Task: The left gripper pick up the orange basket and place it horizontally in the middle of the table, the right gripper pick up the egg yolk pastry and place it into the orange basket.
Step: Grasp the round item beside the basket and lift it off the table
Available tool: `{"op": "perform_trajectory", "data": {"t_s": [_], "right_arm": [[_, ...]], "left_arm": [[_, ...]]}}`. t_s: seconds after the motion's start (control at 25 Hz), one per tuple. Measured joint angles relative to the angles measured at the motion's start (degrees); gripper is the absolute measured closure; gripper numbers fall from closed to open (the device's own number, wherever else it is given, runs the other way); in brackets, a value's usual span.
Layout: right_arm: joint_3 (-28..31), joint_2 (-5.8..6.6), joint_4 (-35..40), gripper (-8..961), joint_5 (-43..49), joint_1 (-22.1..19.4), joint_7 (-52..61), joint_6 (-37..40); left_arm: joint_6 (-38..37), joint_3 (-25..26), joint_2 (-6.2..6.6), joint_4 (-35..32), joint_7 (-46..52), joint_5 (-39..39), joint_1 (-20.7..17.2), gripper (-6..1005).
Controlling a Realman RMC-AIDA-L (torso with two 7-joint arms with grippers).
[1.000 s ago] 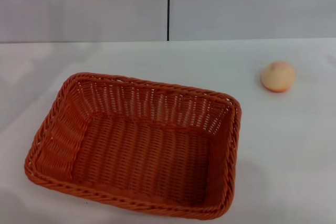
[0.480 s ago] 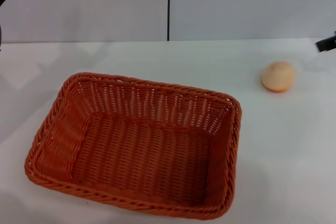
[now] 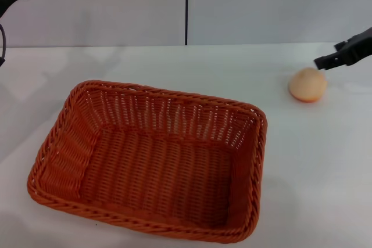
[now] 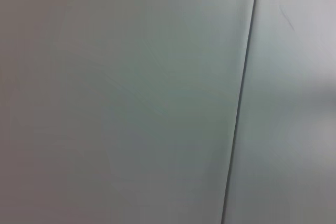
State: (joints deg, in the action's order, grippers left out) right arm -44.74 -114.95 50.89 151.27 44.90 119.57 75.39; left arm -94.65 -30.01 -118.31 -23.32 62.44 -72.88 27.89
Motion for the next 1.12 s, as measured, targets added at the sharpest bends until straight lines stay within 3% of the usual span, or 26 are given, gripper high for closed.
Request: {"op": "perform_trajectory", "data": {"t_s": [0.16,0.28,0.52,1.04,1.12], "right_arm": [[-0.8,-1.33,-0.6,389,-0.8,-0.4,-1.0,-1.6],[-1.5,-1.61,-1.4,392,-0.8,-0.5,-1.0,-2.4],[-3.2,-1.74,-4.6,398,-0.6,-0.2,-1.0,-4.3],[-3.1,-1.97,-4.0,412,-0.7,-1.4,-0.9,-4.6],[-3.1,-1.97,-3.5,556,-0.7,-1.8,-0.9,-4.6]], "left_arm": [[0.0,0.3,0.02,0.2,0.0,0.0,0.0,186],[0.0,0.3,0.01,0.2,0.0,0.0,-0.1,186],[-0.1,0.3,-0.09,0.2,0.0,0.0,-0.1,186],[0.0,0.5,0.01,1.1,0.0,0.0,-0.1,186],[0.0,0.5,0.01,1.1,0.0,0.0,-0.2,186]]}}
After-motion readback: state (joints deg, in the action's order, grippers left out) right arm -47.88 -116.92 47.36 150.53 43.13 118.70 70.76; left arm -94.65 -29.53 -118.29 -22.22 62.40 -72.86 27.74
